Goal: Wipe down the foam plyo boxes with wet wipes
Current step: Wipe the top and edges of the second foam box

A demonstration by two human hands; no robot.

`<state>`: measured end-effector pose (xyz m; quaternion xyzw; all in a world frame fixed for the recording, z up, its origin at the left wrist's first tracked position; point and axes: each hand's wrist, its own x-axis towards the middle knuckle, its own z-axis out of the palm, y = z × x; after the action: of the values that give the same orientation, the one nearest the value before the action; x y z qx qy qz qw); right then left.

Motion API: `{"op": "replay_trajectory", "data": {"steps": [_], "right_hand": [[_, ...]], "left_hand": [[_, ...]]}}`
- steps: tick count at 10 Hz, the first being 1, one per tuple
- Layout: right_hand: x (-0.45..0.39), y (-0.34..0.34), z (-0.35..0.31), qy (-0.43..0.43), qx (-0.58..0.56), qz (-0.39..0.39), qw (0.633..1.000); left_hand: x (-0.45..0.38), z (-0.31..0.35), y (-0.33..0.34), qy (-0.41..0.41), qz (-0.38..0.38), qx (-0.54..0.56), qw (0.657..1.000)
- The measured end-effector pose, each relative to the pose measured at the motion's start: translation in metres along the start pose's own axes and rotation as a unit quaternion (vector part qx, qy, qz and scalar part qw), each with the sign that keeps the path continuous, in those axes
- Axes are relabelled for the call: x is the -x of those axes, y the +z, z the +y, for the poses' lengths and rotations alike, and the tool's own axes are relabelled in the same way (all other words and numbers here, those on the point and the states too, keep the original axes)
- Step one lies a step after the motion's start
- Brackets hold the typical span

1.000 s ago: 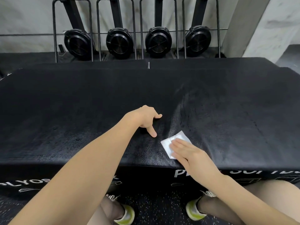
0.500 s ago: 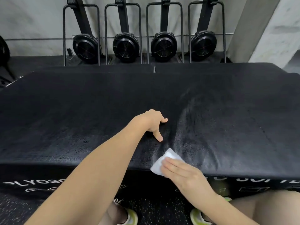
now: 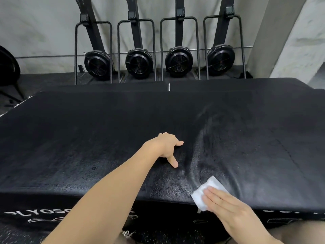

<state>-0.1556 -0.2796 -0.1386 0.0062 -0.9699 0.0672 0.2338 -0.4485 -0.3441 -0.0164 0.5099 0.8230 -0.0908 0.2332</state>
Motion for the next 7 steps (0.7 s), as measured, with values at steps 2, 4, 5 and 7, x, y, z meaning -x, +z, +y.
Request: {"op": "replay_trajectory", "data": {"steps": [2,4,5,7], "right_hand": [[-0.052,-0.003,0.009,0.008,0.02,-0.018,1.0],[-0.137,0.002,0.076,0.195,-0.065,-0.173,0.963],[-0.143,0.0,0.081,0.198,-0.076,-0.164,0.964],[-0.107,-0.021,0.062,0.127,-0.07,-0.17,0.975]], "left_hand": [[-0.006,0.001,0.002,-0.016,-0.014,-0.013,1.0],[-0.007,0.001,0.002,-0.029,-0.021,-0.013,0.999],[-0.012,0.001,0.001,-0.031,-0.033,-0.039,0.998],[-0.022,0.0,-0.02,0.006,0.025,-0.054,0.998]]}}
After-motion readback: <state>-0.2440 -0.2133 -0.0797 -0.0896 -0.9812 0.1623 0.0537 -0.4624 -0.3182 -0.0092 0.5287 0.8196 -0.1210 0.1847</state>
